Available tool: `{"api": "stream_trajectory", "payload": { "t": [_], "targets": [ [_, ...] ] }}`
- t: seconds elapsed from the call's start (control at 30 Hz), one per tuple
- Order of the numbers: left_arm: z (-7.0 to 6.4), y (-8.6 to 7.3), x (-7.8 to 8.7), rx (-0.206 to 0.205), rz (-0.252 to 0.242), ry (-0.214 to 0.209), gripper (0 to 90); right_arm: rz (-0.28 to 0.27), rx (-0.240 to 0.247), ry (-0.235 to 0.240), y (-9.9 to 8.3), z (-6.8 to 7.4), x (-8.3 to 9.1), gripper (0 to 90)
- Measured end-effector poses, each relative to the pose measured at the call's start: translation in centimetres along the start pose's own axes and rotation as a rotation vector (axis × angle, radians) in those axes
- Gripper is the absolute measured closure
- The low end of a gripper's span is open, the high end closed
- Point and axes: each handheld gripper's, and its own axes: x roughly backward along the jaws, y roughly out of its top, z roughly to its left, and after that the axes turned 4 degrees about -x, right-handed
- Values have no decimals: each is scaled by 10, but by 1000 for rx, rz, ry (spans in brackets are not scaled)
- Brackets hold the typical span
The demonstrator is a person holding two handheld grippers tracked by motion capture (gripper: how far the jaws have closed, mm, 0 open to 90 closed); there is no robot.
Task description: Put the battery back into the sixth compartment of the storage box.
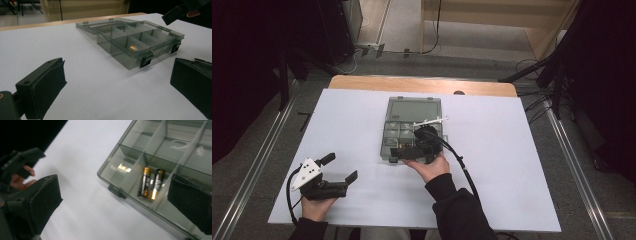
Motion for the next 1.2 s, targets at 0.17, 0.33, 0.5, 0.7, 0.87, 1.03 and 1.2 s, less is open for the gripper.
{"api": "stream_trajectory", "payload": {
  "t": [0.17,0.33,0.5,0.7,0.87,1.03,1.2],
  "targets": [
    [0,0,0,-2,2,0,0,34,44,-30,-6,-2,9,0],
    [0,0,0,-2,3,1,0,61,65,-64,-13,-6,18,0],
    [0,0,-1,-2,4,1,0,81,83,-80,-20,-8,27,0],
    [-1,0,-1,-1,5,2,0,93,96,-101,-26,-11,34,0],
    [-1,0,-1,-1,5,1,0,117,111,-135,-32,-14,33,0],
    [-1,0,-1,0,5,0,0,183,125,-174,-42,-13,30,0],
    [-1,0,-1,0,5,0,0,237,148,-230,-49,-7,29,1]
  ]
}}
